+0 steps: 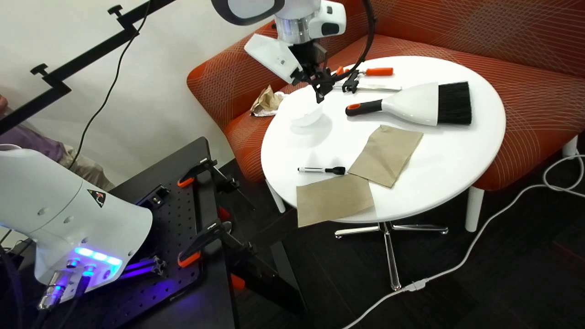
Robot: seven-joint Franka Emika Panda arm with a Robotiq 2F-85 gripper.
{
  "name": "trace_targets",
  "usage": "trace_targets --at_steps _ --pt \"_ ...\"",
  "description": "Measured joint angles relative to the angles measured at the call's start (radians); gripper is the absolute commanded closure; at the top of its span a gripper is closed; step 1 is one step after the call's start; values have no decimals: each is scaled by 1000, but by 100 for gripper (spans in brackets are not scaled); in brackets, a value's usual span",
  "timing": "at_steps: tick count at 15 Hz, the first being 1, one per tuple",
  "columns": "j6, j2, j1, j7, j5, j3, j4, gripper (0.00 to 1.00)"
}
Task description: Move the white bowl to the right
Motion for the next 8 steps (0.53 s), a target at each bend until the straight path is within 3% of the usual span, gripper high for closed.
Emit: trace_targets --at_steps 8 --pt "0 99 -42 -18 -10 42 77 0"
